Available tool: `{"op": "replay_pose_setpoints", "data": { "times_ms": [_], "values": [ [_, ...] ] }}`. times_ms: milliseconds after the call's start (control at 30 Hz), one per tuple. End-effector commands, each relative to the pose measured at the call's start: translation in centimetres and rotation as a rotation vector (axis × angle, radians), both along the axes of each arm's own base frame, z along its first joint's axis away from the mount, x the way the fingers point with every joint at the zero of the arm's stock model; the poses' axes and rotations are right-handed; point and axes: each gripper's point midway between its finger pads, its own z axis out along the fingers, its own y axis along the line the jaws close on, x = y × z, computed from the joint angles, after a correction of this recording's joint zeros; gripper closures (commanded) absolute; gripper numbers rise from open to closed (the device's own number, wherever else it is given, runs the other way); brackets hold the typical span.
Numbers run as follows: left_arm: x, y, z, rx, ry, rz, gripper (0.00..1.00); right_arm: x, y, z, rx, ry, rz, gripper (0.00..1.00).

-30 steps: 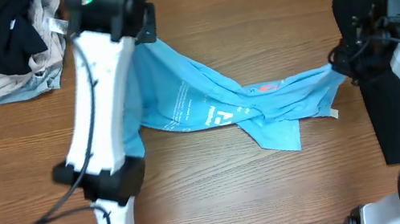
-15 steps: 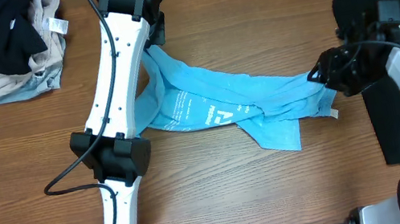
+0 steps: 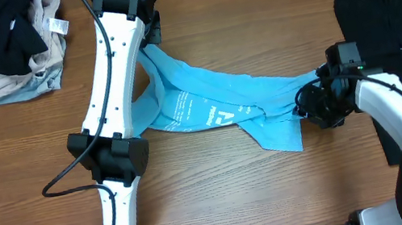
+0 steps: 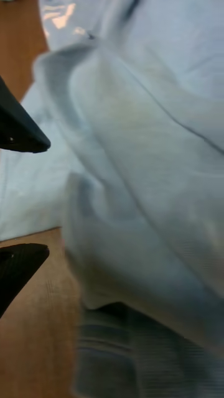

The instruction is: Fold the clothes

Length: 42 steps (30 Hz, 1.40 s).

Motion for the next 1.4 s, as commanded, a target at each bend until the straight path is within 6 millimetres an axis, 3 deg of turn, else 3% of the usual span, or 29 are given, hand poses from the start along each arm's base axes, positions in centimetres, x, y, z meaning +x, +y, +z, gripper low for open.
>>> {"op": "replay_pose_setpoints", "data": {
  "times_ms": [0,267,500,800,1167,1233,1300,1367],
  "values": [
    [0.2,0.0,0.9,-0.023,-0.033,0.014,0.96,0.5,0.0,-0.7,-0.007,-0.046,-0.027,0.5],
    [0.4,0.0,1.0,-0.025,-0.039,0.014,0.96,0.5,0.3,-1.6,-0.007,-0.057,-0.017,0.54],
    [0.4,-0.1,1.0,-0.025,-0.041,0.014,0.96,-0.9,0.1,-2.1,-0.021,-0.003,-0.02,0.56],
    [0.5,-0.1,1.0,-0.026,-0.045,0.014,0.96,1.1,-0.1,-2.1,-0.034,-0.095,-0.026,0.57],
    [0.5,0.0,1.0,-0.026,-0.044,0.015,0.96,1.2,-0.8,-2.1,-0.068,-0.1,-0.035,0.77],
    [0.5,0.0,1.0,-0.026,-0.044,0.015,0.96,1.3,-0.8,-1.9,-0.068,-0.098,-0.035,0.83],
    [0.5,0.0,1.0,-0.025,-0.044,0.014,0.96,1.4,-0.8,-1.7,-0.068,-0.098,-0.035,0.96],
    [0.5,0.0,1.0,-0.026,-0.046,0.014,0.96,1.5,-0.8,-1.2,-0.068,-0.096,-0.034,0.96]
  ]
}}
